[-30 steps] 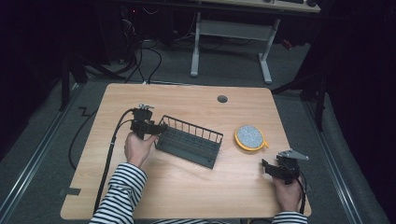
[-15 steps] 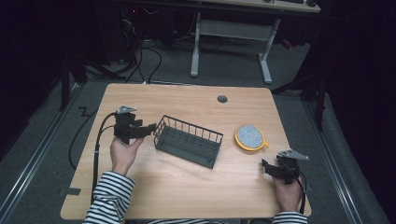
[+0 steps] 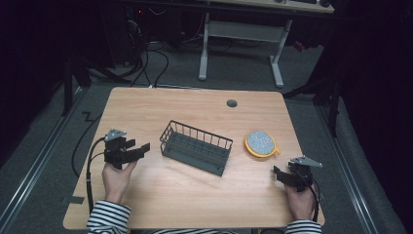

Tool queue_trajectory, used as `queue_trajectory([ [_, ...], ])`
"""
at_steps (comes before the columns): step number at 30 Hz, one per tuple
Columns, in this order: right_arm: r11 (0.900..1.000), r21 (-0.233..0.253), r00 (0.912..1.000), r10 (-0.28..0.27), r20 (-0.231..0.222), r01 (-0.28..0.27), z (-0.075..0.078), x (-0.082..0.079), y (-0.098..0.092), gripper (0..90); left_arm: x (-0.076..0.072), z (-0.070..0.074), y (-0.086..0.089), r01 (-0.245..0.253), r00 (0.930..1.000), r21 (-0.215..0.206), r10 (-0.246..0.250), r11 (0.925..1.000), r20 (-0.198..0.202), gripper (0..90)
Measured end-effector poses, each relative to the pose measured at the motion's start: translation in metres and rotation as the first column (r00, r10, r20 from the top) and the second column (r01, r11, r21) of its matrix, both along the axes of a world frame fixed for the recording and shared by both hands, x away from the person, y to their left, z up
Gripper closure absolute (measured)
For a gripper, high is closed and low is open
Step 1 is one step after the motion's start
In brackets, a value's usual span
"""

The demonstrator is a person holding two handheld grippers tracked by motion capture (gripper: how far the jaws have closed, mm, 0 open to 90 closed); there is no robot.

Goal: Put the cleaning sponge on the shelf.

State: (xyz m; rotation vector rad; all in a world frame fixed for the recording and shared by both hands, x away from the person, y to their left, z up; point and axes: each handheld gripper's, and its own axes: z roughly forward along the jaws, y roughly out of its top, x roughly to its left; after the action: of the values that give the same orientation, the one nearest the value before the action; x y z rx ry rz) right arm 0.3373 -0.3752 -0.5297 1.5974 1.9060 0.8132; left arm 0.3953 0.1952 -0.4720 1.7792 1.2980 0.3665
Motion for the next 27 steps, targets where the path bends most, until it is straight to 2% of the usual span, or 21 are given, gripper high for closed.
queue_trajectory([
  [6, 1.0, -0.002, 1.0, -0.002, 0.0, 0.002, 0.0, 0.0, 0.0, 34.9, -0.008, -0.031, 0.0, -0.015, 0.9988, 0.02, 0.016, 0.9997, -0.046, 33.7],
  [10, 1.0, -0.003, 1.0, -0.007, -0.004, 0.007, 0.0, 0.0, 0.001, 35.0, -0.011, -0.046, -0.005, -0.022, 0.9982, 0.07, 0.026, 0.9973, -0.054, 33.7],
  [11, 1.0, 0.001, 0.9999, -0.009, -0.014, 0.009, 0.001, 0.001, 0.0, 34.8, -0.012, -0.049, -0.008, -0.024, 0.9986, 0.098, 0.029, 0.9948, -0.044, 33.7],
  [14, 1.0, 0.006, 0.9999, -0.005, -0.016, 0.005, 0.002, 0.002, -0.001, 34.6, -0.012, -0.051, -0.01, -0.022, 0.9991, 0.117, 0.027, 0.9929, -0.034, 33.8],
  [16, 1.0, 0.012, 0.9997, -0.008, -0.024, 0.009, 0.002, 0.002, -0.001, 34.4, -0.012, -0.053, -0.011, -0.024, 0.9993, 0.145, 0.028, 0.9892, -0.025, 33.8],
  [20, 0.998, 0.062, 0.9998, 0.0, -0.02, 0.001, 0.006, 0.0, -0.005, 38.6, -0.012, -0.058, -0.013, -0.024, 0.9994, 0.161, 0.028, 0.9867, -0.021, 33.8],
  [21, 0.997, 0.075, 0.9998, -0.002, -0.018, 0.004, 0.007, -0.001, -0.006, 39.3, -0.012, -0.061, -0.014, -0.022, 0.9995, 0.185, 0.026, 0.9824, -0.019, 33.8],
  [22, 0.997, 0.075, 0.9998, -0.002, -0.018, 0.004, 0.007, -0.001, -0.006, 39.3, -0.012, -0.061, -0.014, -0.022, 0.9995, 0.185, 0.026, 0.9824, -0.019, 33.8],
  [23, 0.995, 0.096, 1.0, 0.001, -0.008, 0.0, 0.01, -0.002, -0.008, 40.4, -0.013, -0.063, -0.015, -0.017, 0.9998, 0.217, 0.019, 0.9761, -0.007, 33.9],
  [24, 0.995, 0.096, 1.0, 0.001, -0.008, 0.0, 0.01, -0.002, -0.008, 40.4, -0.013, -0.063, -0.015, -0.017, 0.9998, 0.217, 0.019, 0.9761, -0.007, 33.9],
  [25, 0.995, 0.098, 0.9999, 0.011, -0.006, -0.01, 0.017, -0.001, -0.009, 41.5, -0.013, -0.064, -0.018, -0.018, 0.9998, 0.236, 0.018, 0.9715, 0.003, 33.6],
  [27, 0.995, 0.102, 0.9999, 0.014, -0.007, -0.013, 0.02, -0.001, -0.008, 41.8, -0.014, -0.064, -0.02, -0.013, 0.9999, 0.258, 0.011, 0.9661, 0.01, 33.4],
])
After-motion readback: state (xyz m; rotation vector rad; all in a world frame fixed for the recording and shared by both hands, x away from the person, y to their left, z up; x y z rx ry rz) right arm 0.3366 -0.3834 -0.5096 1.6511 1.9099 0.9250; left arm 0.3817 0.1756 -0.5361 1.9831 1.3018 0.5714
